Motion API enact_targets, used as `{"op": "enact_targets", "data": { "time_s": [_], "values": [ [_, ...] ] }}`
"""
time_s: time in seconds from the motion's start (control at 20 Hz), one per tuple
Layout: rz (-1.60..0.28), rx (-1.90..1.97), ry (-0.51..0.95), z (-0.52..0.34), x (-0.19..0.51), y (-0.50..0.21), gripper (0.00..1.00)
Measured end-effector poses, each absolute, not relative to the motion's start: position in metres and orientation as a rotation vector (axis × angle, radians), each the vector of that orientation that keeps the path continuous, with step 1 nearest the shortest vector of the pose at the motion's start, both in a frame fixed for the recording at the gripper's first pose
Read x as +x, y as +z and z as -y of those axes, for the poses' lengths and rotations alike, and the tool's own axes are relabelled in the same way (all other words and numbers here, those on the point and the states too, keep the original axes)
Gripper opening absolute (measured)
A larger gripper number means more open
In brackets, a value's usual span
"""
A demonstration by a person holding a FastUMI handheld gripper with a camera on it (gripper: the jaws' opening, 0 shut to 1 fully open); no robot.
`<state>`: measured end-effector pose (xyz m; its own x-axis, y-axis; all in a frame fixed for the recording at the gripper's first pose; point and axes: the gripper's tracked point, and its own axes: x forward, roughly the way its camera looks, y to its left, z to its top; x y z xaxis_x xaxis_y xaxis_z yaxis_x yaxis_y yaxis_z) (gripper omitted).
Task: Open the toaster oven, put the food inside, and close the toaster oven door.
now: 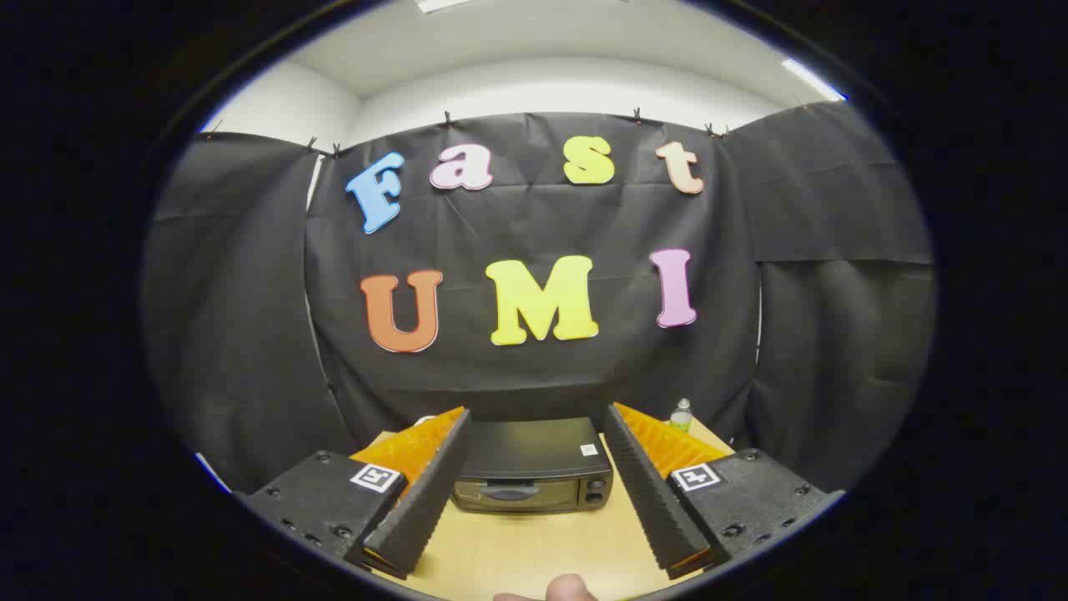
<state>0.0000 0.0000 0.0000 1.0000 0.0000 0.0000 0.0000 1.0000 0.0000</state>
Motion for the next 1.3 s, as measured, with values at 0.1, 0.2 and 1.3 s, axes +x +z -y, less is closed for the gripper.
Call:
{"op": "enact_targets", "data": {
  "time_s": [0.1,0.2,1.3],
  "values": [
    [-0.005,0.003,-0.006,0.003,0.001,-0.002,1.0],
    [-0.014,0.006,-0.004,0.002,0.002,-0.003,1.0],
    [-0.037,0.026,0.002,-0.002,0.016,-0.009,1.0]
  ]
}}
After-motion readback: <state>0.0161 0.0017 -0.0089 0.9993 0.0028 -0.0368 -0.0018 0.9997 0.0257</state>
